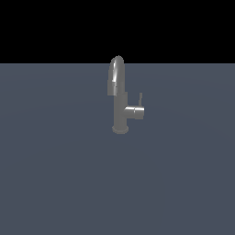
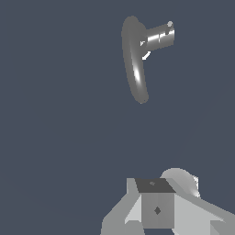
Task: Turn on the faucet by rotating a designated handle.
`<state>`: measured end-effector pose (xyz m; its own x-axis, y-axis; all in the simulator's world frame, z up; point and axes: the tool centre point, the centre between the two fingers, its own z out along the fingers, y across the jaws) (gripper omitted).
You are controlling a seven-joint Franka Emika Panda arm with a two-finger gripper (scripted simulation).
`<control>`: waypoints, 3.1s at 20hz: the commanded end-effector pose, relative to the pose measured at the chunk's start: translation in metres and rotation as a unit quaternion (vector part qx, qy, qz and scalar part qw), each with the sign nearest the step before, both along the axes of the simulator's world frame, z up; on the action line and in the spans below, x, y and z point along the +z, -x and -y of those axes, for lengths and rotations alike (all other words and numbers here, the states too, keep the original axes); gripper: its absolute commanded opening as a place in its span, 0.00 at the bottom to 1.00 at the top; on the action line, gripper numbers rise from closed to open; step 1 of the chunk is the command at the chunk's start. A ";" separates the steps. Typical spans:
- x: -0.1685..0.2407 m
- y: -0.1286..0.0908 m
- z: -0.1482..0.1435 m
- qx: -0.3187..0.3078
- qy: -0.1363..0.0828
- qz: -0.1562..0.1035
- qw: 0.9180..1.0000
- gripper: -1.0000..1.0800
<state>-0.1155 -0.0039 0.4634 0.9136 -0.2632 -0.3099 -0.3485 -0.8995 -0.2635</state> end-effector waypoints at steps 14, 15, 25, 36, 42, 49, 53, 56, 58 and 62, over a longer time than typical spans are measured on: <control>-0.050 -0.088 0.031 -0.131 -0.131 -0.109 0.977 0.00; -0.054 -0.093 0.033 -0.140 -0.140 -0.117 0.973 0.00; -0.109 -0.142 0.060 -0.233 -0.234 -0.195 0.924 0.00; -0.196 -0.182 0.087 -0.346 -0.347 -0.289 0.823 0.00; -0.247 -0.193 0.094 -0.399 -0.399 -0.333 0.755 0.00; -0.287 -0.197 0.095 -0.437 -0.436 -0.365 0.697 0.00; -0.300 -0.197 0.093 -0.448 -0.447 -0.374 0.678 0.00; -0.304 -0.197 0.093 -0.451 -0.450 -0.376 0.673 0.00; -0.304 -0.197 0.092 -0.451 -0.450 -0.376 0.673 0.00; -0.304 -0.197 0.092 -0.451 -0.450 -0.376 0.673 0.00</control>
<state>0.0818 -0.0963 0.1598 0.0040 -0.0011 -1.0000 -0.9850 0.1727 -0.0041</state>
